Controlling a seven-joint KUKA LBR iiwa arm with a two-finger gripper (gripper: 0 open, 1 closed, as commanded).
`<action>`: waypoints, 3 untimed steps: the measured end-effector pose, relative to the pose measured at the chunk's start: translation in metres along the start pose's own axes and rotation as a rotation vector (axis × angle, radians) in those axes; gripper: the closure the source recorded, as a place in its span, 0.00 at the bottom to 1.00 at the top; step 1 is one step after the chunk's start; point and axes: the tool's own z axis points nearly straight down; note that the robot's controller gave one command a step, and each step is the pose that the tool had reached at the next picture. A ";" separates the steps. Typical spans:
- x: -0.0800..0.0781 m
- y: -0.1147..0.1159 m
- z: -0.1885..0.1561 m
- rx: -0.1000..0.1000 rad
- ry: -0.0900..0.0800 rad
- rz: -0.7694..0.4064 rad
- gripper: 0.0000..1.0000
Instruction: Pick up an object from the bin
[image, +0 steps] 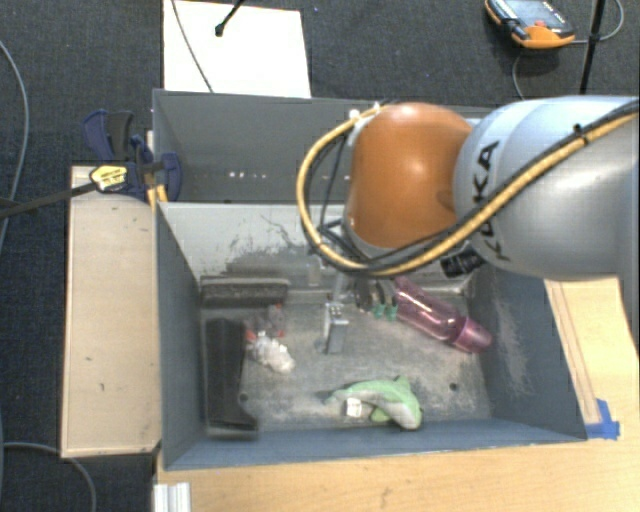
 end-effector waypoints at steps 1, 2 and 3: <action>0.015 -0.045 0.033 -0.002 -0.005 -0.039 0.00; 0.028 -0.069 0.090 0.001 -0.006 -0.003 0.00; 0.038 -0.069 0.124 -0.001 0.001 -0.098 0.00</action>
Offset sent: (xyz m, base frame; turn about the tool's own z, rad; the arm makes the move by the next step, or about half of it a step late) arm -0.0401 -0.0718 -0.1263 0.0210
